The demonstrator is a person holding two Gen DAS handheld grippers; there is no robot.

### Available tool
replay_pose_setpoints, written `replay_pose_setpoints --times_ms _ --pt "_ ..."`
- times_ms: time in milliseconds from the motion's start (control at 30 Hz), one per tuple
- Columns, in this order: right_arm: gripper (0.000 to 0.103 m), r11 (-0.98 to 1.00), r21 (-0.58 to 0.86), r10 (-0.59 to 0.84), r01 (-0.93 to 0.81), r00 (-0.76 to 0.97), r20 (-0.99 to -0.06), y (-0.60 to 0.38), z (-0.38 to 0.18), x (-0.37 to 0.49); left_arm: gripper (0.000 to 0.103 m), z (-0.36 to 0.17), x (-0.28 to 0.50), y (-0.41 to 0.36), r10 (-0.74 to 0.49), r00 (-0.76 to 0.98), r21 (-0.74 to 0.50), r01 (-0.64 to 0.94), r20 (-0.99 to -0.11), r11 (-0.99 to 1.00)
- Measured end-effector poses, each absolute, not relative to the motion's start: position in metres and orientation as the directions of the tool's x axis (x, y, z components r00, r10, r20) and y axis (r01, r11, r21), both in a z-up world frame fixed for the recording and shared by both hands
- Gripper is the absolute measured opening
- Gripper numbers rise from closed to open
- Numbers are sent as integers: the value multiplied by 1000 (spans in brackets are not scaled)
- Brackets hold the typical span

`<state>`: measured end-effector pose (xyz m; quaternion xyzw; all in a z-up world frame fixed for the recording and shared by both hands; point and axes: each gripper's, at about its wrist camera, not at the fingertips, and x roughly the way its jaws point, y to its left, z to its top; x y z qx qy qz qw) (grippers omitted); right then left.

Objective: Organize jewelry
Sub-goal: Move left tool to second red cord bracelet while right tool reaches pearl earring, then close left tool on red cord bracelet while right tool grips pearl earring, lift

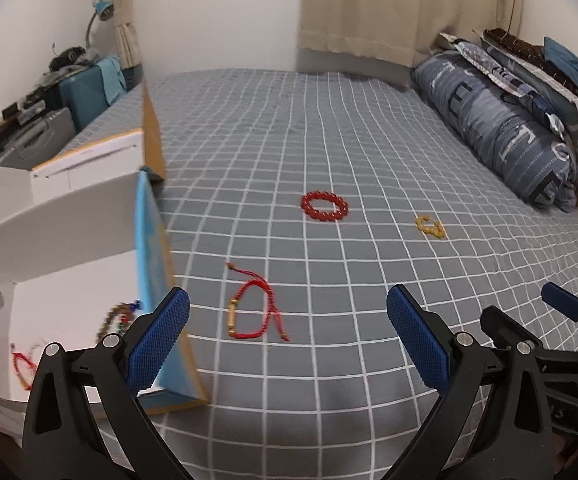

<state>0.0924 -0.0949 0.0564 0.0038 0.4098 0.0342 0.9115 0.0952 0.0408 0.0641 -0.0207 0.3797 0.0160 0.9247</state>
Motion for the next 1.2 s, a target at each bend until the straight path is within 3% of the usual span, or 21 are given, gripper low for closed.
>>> replay_pose_setpoints --times_ms 933,1200 --pt "95 989 89 136 -114 519 -844 -118 -31 111 97 -41 164 36 80 588 -1 -137 -805 991" --pt "89 985 117 162 -125 469 -868 -115 -50 120 97 -53 172 40 80 569 -5 -146 -818 989"
